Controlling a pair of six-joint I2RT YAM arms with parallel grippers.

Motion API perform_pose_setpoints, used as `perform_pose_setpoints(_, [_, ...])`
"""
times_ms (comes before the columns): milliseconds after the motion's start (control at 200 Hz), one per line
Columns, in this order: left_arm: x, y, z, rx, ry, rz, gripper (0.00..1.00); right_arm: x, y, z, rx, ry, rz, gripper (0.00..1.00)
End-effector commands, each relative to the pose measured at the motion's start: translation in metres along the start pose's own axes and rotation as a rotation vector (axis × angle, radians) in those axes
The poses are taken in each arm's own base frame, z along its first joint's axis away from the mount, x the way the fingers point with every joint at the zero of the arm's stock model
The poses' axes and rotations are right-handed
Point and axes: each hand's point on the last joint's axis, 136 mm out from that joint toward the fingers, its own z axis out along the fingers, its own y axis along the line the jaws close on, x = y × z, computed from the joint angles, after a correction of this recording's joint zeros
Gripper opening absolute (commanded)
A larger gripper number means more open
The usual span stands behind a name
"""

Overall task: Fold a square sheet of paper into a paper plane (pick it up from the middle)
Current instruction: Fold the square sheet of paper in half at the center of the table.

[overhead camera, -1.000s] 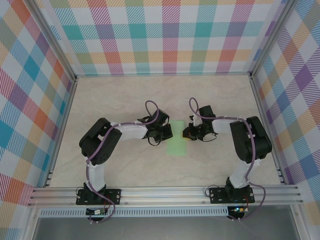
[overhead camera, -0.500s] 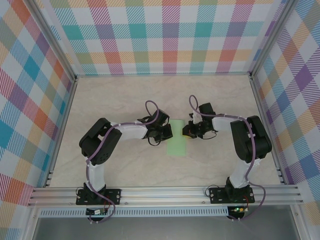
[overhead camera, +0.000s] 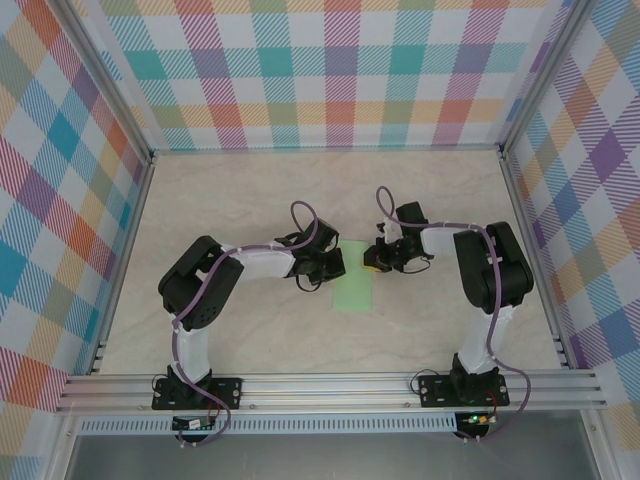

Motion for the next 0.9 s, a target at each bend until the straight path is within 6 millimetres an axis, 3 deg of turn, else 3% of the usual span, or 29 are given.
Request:
perform_pose_setpoints(0, [0.036,0.049,0.006,-0.167,0.102,-0.003,0.0,0.009,-0.018,0.007,0.041,0.024,0.02,0.09])
perform_pose_setpoints(65, [0.036,0.049,0.006,-0.167,0.101,-0.002,0.0,0.006,-0.012,0.002,0.03,0.006,0.003,0.09])
perform_pose_setpoints(200, [0.036,0.05,0.005,-0.172,0.102,0.002,0.0,-0.006,0.024,-0.015,-0.067,-0.009,-0.051,0.07])
perform_pose_setpoints(310, [0.036,0.051,0.005,-0.177,0.103,0.001,0.0,-0.015,0.034,-0.022,-0.074,-0.019,-0.078,0.06])
perform_pose_setpoints(625, [0.036,0.05,0.004,-0.176,0.101,0.004,0.0,-0.026,0.008,-0.005,-0.015,-0.003,-0.038,0.06])
perform_pose_setpoints(820, [0.036,0.05,0.004,-0.173,0.101,0.006,0.0,-0.019,-0.016,0.008,0.043,0.022,-0.009,0.06])
perform_pose_setpoints(895, [0.036,0.049,0.004,-0.174,0.103,0.007,0.0,-0.017,-0.014,0.009,0.029,0.036,-0.005,0.07])
